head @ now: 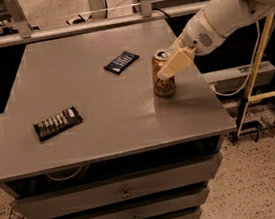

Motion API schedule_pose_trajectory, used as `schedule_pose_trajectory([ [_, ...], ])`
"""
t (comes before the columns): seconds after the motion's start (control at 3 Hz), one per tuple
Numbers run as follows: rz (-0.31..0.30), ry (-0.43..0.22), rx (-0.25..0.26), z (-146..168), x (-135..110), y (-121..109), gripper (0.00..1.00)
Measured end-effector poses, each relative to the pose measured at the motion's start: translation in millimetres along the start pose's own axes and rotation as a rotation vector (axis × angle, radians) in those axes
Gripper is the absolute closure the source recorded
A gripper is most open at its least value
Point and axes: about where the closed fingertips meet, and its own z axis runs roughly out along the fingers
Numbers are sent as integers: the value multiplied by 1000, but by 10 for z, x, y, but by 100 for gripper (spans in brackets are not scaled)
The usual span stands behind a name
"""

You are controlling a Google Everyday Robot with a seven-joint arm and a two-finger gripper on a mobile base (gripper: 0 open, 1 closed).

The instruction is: Move orange can near rxbar chocolate

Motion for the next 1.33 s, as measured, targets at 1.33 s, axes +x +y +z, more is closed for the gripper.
schedule_pose_trajectory([
  [1.33, -92, -82, 1, -217, -327, 96, 100],
])
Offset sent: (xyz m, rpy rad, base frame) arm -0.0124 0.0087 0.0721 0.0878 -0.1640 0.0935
